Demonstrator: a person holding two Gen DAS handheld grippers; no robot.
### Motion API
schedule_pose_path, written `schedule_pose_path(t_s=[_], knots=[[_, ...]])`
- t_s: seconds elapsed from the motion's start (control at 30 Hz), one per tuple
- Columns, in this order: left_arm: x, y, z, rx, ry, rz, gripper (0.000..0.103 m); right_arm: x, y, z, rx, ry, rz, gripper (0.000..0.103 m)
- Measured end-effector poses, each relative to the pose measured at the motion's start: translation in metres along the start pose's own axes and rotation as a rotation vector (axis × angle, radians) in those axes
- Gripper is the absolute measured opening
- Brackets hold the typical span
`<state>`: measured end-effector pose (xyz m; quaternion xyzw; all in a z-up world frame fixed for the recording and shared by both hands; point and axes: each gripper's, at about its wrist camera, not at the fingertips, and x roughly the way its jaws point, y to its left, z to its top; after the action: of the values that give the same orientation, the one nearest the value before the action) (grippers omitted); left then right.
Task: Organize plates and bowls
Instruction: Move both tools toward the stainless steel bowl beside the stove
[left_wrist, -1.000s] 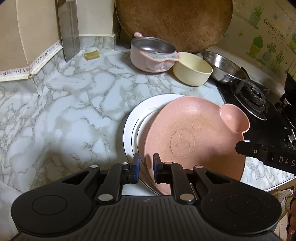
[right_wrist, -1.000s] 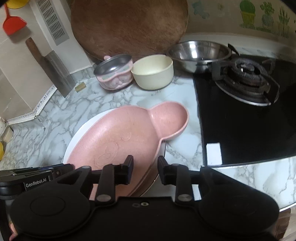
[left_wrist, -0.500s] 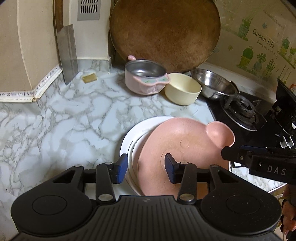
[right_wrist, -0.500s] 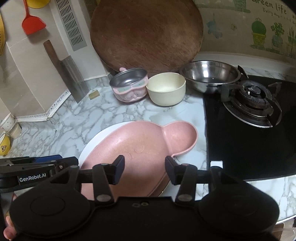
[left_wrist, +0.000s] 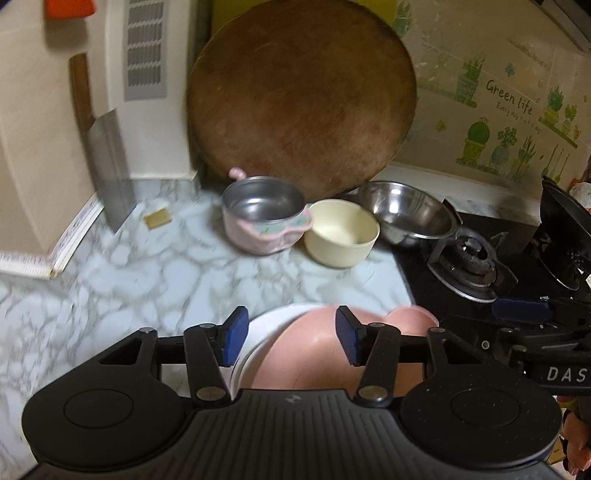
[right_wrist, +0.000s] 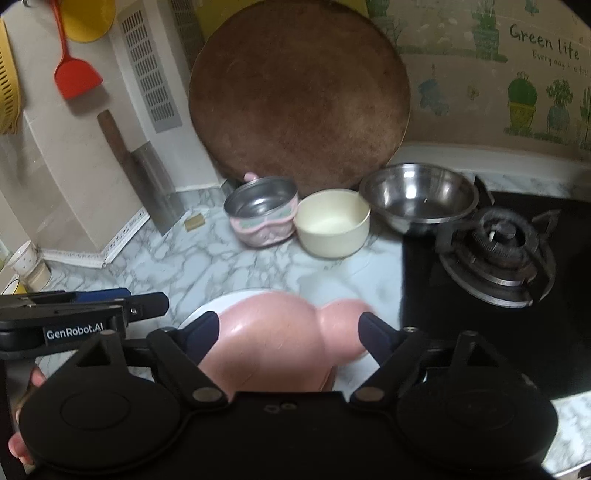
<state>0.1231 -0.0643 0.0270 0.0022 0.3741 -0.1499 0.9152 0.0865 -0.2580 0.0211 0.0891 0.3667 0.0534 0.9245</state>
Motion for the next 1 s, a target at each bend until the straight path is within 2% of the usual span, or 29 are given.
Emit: schedule_pose_path(t_s=[0.2, 0.3, 0.47, 0.8, 1.0], knots=[[0.017, -0.023, 0.023, 0.017, 0.004, -0.025, 0.068, -0.001, -0.021, 0.021, -0.025, -0.025, -0.046, 0.099], [0.030, -0.033, 0.034, 0.010, 0.036, -0.046, 0.072, 0.001, -0.036, 0.031, -0.014, -0.021, -0.064, 0.100], [0.055, -0.048, 0.058, 0.012, 0.078, -0.056, 0.072, 0.007, -0.066, 0.049, 0.024, 0.003, -0.111, 0.101], [0.106, -0.084, 0.118, 0.052, 0.109, -0.064, 0.072, 0.031, -0.129, 0.099, 0.076, 0.019, -0.213, 0.101], [0.146, -0.098, 0.145, 0.031, 0.167, -0.083, 0.072, 0.061, -0.158, 0.123, 0.096, 0.068, -0.219, 0.101]])
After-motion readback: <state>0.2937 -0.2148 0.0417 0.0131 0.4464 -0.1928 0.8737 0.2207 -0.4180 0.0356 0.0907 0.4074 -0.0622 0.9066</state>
